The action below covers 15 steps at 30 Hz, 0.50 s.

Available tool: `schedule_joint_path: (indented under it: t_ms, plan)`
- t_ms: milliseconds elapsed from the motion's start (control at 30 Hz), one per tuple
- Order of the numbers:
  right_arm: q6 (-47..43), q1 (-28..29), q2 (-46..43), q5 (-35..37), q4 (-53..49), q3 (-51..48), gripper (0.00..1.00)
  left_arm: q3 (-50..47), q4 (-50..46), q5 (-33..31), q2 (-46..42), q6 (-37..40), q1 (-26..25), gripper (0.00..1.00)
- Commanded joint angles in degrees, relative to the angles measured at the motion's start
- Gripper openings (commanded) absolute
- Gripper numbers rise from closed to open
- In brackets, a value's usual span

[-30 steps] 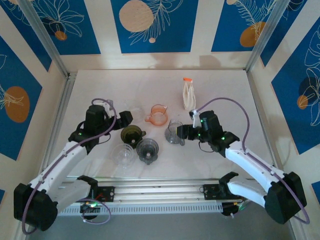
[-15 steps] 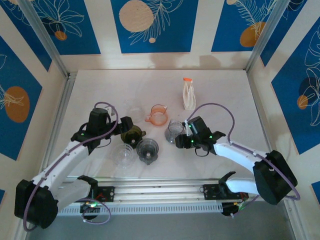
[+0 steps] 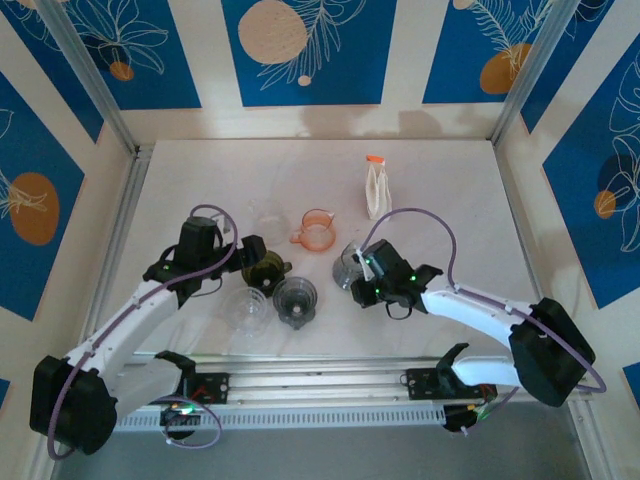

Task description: Place the coffee filter in the dripper

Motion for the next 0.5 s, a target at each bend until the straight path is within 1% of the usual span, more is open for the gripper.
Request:
schedule_joint_path:
  t_ms: [0,200,233,267,367,400,467]
  plan:
    - [0.7,2.3,-1.4,0.2,-3.3,0.9,0.09,2.3,-0.9,1.6,1.0,0.8,-0.3,0.93]
    - [3.5,7.8,-1.0,2.9,-4.4,0.5,0.09,2.8,-1.0,1.7,1.5,0.7,-0.3,0.93]
    - [3.9,8.4,-0.9,3.3,-4.4,0.4,0.10,2.9,-1.0,1.6,1.5,0.7,-0.4,0.93]
    - [4.3,9.0,-0.8,3.9,-4.5,0.4,0.16,3.0,-1.0,1.6,1.5,0.6,-0.3,0.93]
    - [4.9,10.3,-1.7,5.9,-5.2,0.9,0.40,3.4,-1.3,1.8,1.5,0.4,-0.4,0.94]
    - [4.9,10.6,-2.3,6.5,-5.7,1.1,0.46,3.6,-1.5,1.8,1.5,0.4,-0.4,0.94]
    - [4.8,10.9,-3.6,7.2,-6.6,1.8,0.53,4.0,-2.0,1.9,1.5,0.4,-0.4,0.94]
